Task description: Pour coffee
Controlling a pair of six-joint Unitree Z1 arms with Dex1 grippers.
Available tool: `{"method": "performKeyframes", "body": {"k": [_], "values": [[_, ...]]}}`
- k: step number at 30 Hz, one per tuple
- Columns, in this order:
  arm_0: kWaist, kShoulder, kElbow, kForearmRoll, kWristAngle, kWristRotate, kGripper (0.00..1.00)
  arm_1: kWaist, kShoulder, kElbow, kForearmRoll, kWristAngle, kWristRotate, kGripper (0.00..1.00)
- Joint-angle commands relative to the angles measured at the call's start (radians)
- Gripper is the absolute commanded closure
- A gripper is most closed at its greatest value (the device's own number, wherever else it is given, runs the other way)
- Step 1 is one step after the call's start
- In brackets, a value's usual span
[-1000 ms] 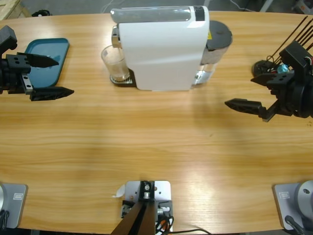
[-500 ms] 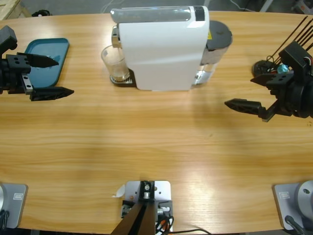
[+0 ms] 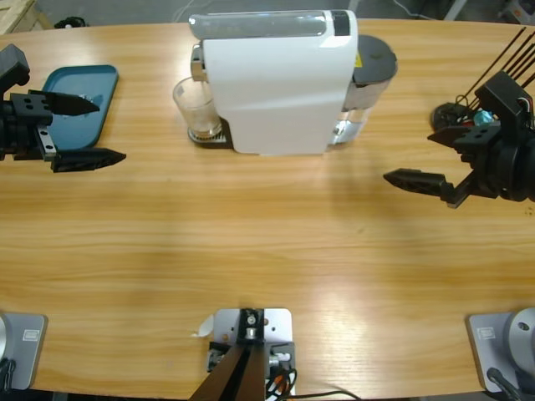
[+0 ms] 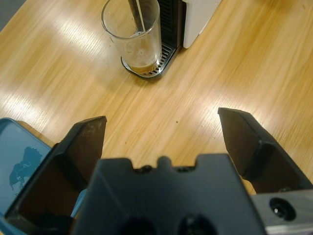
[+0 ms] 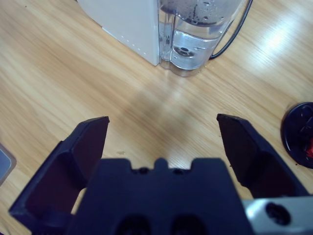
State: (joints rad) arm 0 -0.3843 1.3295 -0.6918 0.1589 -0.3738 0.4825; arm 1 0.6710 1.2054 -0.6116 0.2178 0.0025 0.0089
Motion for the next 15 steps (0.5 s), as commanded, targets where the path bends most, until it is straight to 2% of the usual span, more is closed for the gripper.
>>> {"method": "performKeyframes", "body": {"k": [1, 15], "values": [[0.010, 0.027, 0.037, -0.013, 0.013, 0.008, 0.000, -0.013, 0.029, 0.019, 0.011, 0.004, -0.001, 0.000], [0.010, 0.041, 0.037, -0.022, 0.012, 0.008, 0.000, -0.013, 0.034, 0.019, 0.011, 0.007, -0.001, 0.000]]}}
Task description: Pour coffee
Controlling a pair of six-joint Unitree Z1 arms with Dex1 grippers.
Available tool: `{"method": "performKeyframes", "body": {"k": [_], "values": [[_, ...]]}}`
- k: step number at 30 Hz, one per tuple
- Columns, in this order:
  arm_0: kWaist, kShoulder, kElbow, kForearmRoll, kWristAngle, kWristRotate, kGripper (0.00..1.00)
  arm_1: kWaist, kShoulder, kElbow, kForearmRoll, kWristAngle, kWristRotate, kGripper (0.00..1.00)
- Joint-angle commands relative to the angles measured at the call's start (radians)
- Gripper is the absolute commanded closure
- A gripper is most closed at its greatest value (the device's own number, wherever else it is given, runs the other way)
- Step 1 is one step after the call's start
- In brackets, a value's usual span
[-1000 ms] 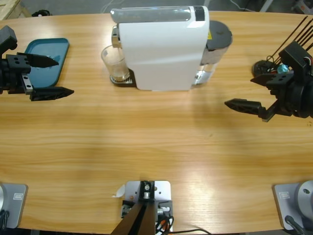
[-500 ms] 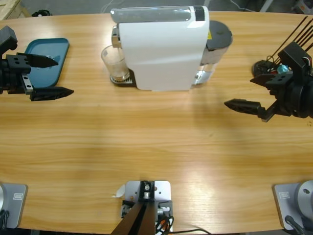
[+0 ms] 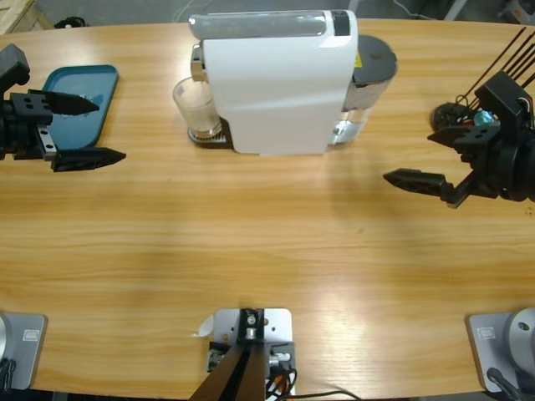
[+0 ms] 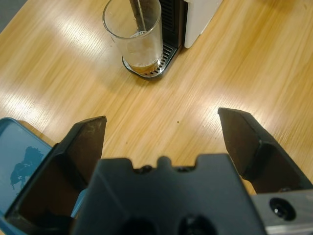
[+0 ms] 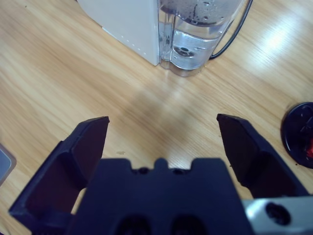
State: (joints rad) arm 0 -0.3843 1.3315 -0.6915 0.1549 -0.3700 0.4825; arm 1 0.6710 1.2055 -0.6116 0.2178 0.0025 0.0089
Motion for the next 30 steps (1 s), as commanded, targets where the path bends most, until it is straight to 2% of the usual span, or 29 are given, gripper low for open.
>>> {"method": "performKeyframes", "body": {"k": [1, 30], "values": [[0.010, 0.039, 0.036, -0.018, 0.007, 0.008, 0.000, -0.013, 0.034, 0.019, 0.010, 0.007, -0.001, 0.000], [0.010, 0.135, -0.007, -0.058, -0.035, 0.010, 0.000, -0.013, 0.042, 0.016, 0.008, 0.011, -0.001, 0.000]]}}
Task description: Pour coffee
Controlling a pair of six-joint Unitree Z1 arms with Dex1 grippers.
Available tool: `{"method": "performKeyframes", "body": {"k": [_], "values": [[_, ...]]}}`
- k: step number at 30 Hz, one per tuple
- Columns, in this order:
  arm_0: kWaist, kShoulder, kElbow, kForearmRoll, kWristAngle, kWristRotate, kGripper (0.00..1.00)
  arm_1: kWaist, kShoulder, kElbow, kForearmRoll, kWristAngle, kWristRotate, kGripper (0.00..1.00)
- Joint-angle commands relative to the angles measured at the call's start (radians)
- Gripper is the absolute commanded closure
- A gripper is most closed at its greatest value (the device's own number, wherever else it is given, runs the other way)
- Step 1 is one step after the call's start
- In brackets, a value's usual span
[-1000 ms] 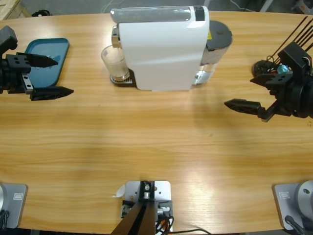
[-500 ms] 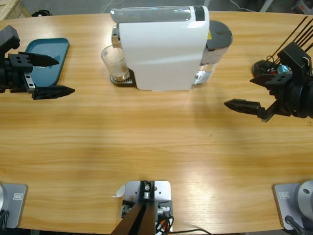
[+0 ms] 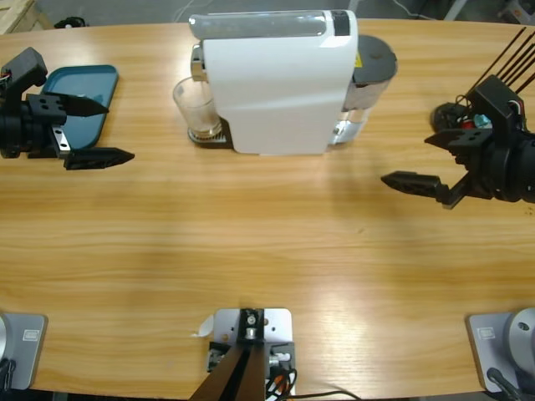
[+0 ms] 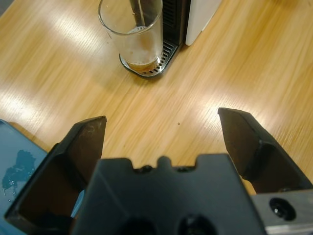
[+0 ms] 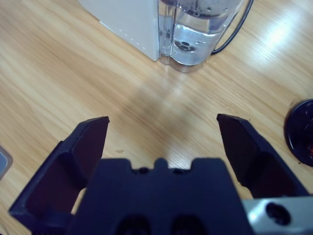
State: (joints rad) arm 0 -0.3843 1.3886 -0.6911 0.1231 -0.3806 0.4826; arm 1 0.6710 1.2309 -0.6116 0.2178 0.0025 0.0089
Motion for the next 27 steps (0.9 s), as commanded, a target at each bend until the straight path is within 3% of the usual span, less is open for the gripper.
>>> {"method": "performKeyframes", "body": {"k": [1, 13, 18, 27], "values": [[0.010, 0.082, -0.012, -0.029, -0.024, 0.010, 0.000, -0.013, 0.016, 0.016, 0.008, 0.011, -0.001, 0.000], [0.011, 0.102, -0.030, -0.038, -0.037, 0.011, 0.000, -0.013, 0.005, 0.020, 0.006, 0.011, -0.001, 0.000], [0.010, 0.144, -0.031, -0.152, -0.056, 0.031, 0.000, -0.011, 0.010, 0.019, 0.006, 0.010, -0.001, 0.000], [0.012, 0.313, -0.184, -0.171, -0.069, 0.078, 0.000, -0.007, 0.038, 0.012, 0.007, 0.015, -0.003, 0.000]]}}
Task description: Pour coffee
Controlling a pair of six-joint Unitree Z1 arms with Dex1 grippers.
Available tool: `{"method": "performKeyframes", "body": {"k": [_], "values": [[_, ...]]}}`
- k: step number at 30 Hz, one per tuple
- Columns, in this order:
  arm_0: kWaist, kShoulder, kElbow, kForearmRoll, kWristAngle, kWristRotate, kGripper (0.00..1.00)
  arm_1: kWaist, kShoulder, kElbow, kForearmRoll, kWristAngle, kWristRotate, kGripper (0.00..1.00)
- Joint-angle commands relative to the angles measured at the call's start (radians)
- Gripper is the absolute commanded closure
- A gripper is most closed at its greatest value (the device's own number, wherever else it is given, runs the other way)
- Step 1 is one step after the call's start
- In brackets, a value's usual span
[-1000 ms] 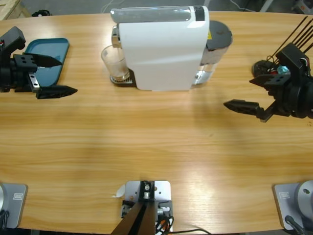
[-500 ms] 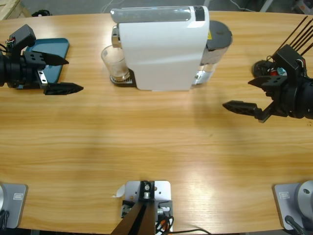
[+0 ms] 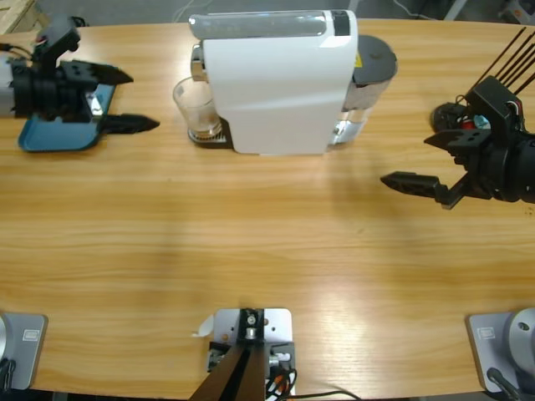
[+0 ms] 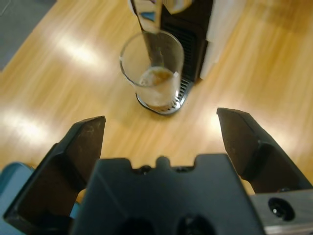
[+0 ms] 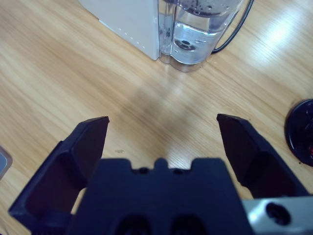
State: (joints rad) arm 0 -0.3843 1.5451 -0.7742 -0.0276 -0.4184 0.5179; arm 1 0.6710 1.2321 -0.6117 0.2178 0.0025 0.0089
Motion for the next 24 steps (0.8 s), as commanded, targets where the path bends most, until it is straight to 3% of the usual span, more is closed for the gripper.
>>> {"method": "performKeyframes", "body": {"k": [1, 24], "values": [[0.011, 0.170, -0.115, -0.020, -0.042, 0.044, 0.000, -0.007, 0.040, 0.012, 0.006, 0.016, -0.003, 0.000], [-0.001, 0.332, -0.224, -0.023, -0.136, 0.065, 0.000, -0.007, 0.063, 0.009, -0.002, 0.027, -0.001, 0.000]]}}
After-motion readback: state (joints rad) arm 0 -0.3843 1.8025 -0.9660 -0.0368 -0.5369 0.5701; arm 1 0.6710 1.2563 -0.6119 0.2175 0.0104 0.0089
